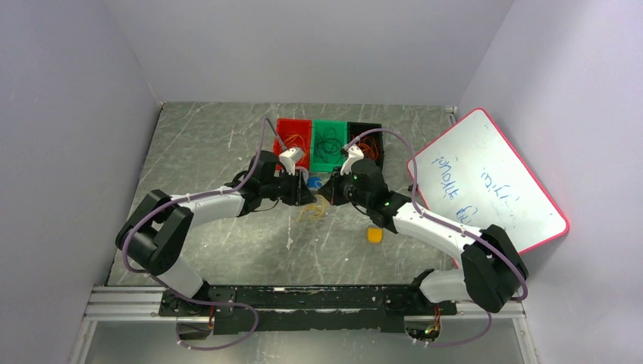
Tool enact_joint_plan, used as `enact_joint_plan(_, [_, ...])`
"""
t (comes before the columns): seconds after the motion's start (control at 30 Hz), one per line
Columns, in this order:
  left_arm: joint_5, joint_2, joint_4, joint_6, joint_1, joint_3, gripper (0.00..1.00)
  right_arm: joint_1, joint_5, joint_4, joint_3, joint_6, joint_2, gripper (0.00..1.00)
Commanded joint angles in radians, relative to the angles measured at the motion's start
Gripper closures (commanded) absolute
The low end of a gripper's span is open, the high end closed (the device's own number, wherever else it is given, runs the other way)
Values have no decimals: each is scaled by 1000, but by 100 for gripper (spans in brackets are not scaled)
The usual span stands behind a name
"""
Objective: Untangle the cables
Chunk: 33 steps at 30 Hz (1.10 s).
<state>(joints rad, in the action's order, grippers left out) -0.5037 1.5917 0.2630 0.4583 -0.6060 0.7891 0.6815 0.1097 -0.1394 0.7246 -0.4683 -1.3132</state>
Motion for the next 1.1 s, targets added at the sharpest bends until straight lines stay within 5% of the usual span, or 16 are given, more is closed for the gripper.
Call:
enact_joint_plan(0.0, [7, 8, 50, 12, -6, 34, 77, -3, 8, -17, 16, -2, 22, 100])
enact_joint_plan(0.17, [134, -42, -45, -2, -3, 49, 93, -3, -62, 25, 12, 8, 39, 100])
enact_joint_plan(0.57, [352, -197, -247, -81, -3, 129, 93, -3, -228, 167, 50, 88, 36, 100])
enact_joint_plan(1.07, [363, -315, -255, -58, 36, 180, 93, -3, -161, 160, 38, 99, -71, 100])
